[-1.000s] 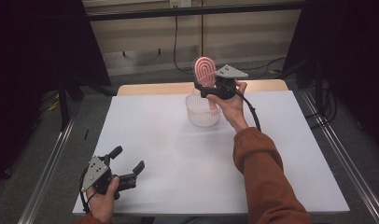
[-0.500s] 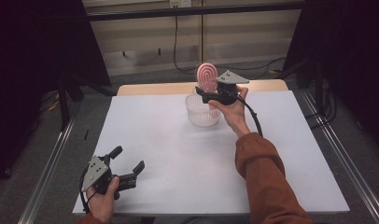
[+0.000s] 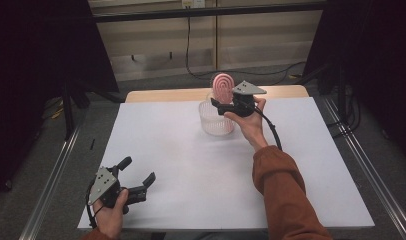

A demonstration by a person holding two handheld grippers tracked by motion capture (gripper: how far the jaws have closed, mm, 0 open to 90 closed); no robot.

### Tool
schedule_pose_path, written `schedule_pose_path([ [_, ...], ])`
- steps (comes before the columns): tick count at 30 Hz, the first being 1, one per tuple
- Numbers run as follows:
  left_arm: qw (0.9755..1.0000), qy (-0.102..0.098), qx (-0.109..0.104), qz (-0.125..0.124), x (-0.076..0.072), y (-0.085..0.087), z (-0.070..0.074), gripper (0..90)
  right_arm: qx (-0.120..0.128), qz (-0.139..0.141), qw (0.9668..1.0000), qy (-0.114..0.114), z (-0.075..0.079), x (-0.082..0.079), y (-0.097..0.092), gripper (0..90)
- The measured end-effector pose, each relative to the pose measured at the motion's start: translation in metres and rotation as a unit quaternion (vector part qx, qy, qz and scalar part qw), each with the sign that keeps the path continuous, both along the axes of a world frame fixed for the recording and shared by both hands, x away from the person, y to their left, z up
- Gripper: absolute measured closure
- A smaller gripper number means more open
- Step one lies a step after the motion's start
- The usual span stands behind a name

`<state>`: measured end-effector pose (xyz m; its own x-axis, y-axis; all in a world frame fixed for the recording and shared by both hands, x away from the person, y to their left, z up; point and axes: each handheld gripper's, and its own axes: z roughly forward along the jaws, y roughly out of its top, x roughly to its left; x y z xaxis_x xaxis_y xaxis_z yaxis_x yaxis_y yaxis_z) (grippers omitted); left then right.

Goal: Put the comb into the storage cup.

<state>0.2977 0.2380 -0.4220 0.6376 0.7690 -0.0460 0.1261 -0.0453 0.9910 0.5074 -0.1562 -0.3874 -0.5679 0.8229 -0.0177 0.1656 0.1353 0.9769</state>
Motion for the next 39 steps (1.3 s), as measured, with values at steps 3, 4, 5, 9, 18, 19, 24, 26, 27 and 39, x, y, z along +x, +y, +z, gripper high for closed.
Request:
schedule_pose_path([
  [3, 1.0000, 0.002, 0.003, -0.002, 0.001, -0.001, -0.001, 3.3, 0.006, -0.001, 1.0000, -0.002, -0.002, 0.000, -0.001, 19.5],
  [4, 1.0000, 0.002, 0.004, -0.003, 0.001, -0.001, -0.001, 3.3, 0.003, 0.002, 1.0000, -0.003, -0.002, 0.000, 0.000, 19.5],
  [5, 1.0000, 0.003, 0.003, -0.003, 0.001, -0.001, 0.000, 3.3, 0.002, 0.002, 1.0000, -0.004, -0.002, 0.000, 0.000, 19.5],
  [9, 1.0000, 0.003, 0.002, -0.003, 0.001, -0.001, -0.001, 3.3, -0.003, 0.006, 1.0000, -0.003, -0.001, -0.001, 0.001, 19.4],
  [18, 1.0000, 0.002, 0.004, -0.009, 0.001, -0.004, -0.001, 3.3, 0.010, 0.016, 0.9998, 0.004, -0.003, 0.000, 0.009, 19.2],
  [19, 1.0000, 0.001, 0.006, -0.008, 0.001, -0.004, -0.001, 3.3, 0.010, 0.018, 0.9998, 0.005, -0.003, 0.000, 0.008, 19.2],
  [24, 1.0000, 0.004, 0.001, -0.004, 0.001, -0.002, -0.001, 3.3, 0.004, 0.019, 0.9998, 0.010, -0.001, 0.000, 0.005, 18.9],
  [26, 1.0000, 0.003, 0.002, -0.003, 0.001, -0.001, 0.000, 3.3, 0.005, 0.019, 0.9997, 0.011, -0.001, 0.001, 0.005, 18.9],
  [27, 1.0000, 0.003, 0.003, -0.004, 0.001, -0.001, 0.000, 3.3, 0.005, 0.020, 0.9997, 0.010, -0.001, 0.001, 0.006, 18.6],
  [39, 1.0000, 0.002, -0.001, -0.003, 0.001, 0.000, 0.000, 3.2, 0.008, 0.036, 0.9992, 0.015, 0.001, 0.008, 0.025, 16.6],
])
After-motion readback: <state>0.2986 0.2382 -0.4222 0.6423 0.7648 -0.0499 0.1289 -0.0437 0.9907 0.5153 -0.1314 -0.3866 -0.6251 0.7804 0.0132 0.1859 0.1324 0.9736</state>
